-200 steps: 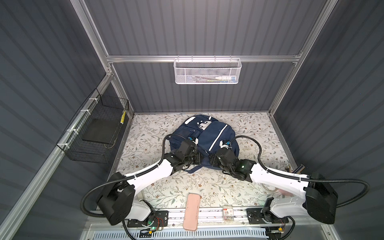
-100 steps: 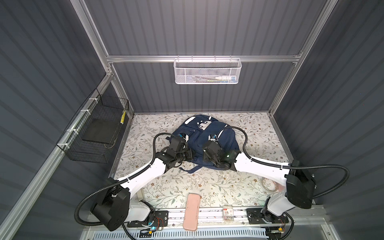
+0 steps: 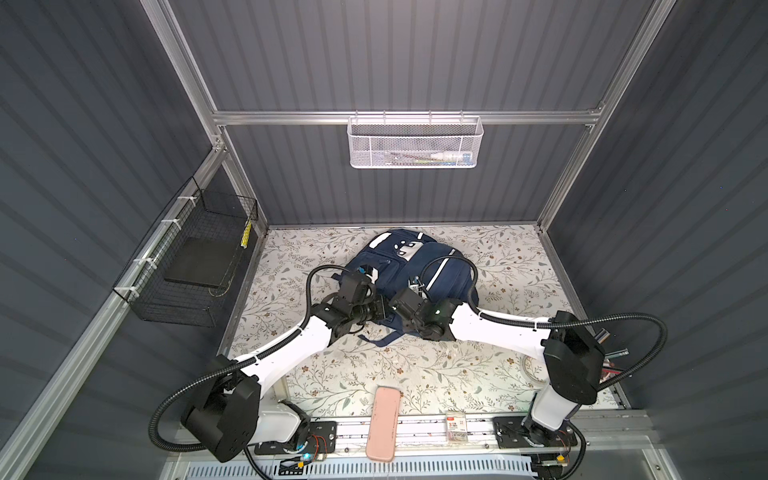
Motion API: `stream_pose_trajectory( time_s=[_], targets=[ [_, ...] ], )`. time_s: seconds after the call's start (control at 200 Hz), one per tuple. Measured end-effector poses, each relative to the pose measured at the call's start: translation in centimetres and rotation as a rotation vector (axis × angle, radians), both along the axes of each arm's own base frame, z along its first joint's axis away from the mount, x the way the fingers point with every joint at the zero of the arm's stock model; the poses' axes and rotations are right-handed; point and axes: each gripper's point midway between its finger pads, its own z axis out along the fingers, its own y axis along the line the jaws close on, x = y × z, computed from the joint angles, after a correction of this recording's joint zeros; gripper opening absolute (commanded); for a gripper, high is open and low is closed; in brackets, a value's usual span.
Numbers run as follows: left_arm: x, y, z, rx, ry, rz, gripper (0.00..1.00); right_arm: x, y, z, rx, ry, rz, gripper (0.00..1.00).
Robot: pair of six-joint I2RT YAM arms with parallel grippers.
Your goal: Pack the student bag
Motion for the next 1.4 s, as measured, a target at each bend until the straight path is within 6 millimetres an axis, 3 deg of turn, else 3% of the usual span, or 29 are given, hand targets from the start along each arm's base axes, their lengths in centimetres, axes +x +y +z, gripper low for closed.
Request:
stream_pose_trajectory(
  time_s=[0.275, 0.37, 0.52, 0.635, 0.795, 0.971, 1.171, 1.206, 1.296, 1.341, 1.401],
  targets=[
    [0.0, 0.0, -0.1, -0.001, 0.004, 0.002, 0.36, 0.7, 0.4, 0.0, -0.05, -0.003, -0.01, 0.43],
    [0.1, 0.0, -0.1, -0.001, 0.004, 0.008, 0.36, 0.8, 0.5, -0.3, -0.062, 0.004, -0.015, 0.33],
    [0.1, 0.2, 0.3, -0.001, -0.008, 0.017, 0.36, 1.1, 0.5, -0.9, -0.085, 0.018, -0.022, 0.1],
    [0.2, 0.3, 0.6, -0.006, -0.013, 0.023, 0.38, 1.1, 0.4, -0.8, -0.075, 0.022, -0.026, 0.0],
    [0.5, -0.2, 1.3, -0.06, -0.013, 0.045, 0.64, 0.6, 0.1, 0.2, 0.012, 0.011, -0.011, 0.0],
    [1.9, -1.9, 2.7, -0.22, -0.016, 0.083, 0.66, 0.3, -0.2, 1.4, 0.174, -0.004, 0.006, 0.0],
    [3.2, -3.7, 0.0, -0.294, 0.063, 0.126, 0.67, -0.1, 0.4, 1.8, 0.272, -0.017, 0.035, 0.0],
    [3.4, -4.0, -0.5, -0.304, 0.075, 0.132, 0.63, -0.1, 0.6, 1.8, 0.28, -0.017, 0.037, 0.0],
    [3.9, -4.8, -1.5, -0.337, 0.103, 0.138, 0.22, -0.1, 0.7, 1.7, 0.286, -0.013, 0.042, 0.0],
    [4.1, -4.9, -2.1, -0.344, 0.113, 0.147, 0.12, -0.1, 0.6, 1.6, 0.28, -0.01, 0.04, 0.0],
    [4.1, -5.0, -2.2, -0.36, 0.119, 0.149, 0.06, -0.3, 0.3, 1.1, 0.259, 0.001, 0.034, 0.0]
  ],
)
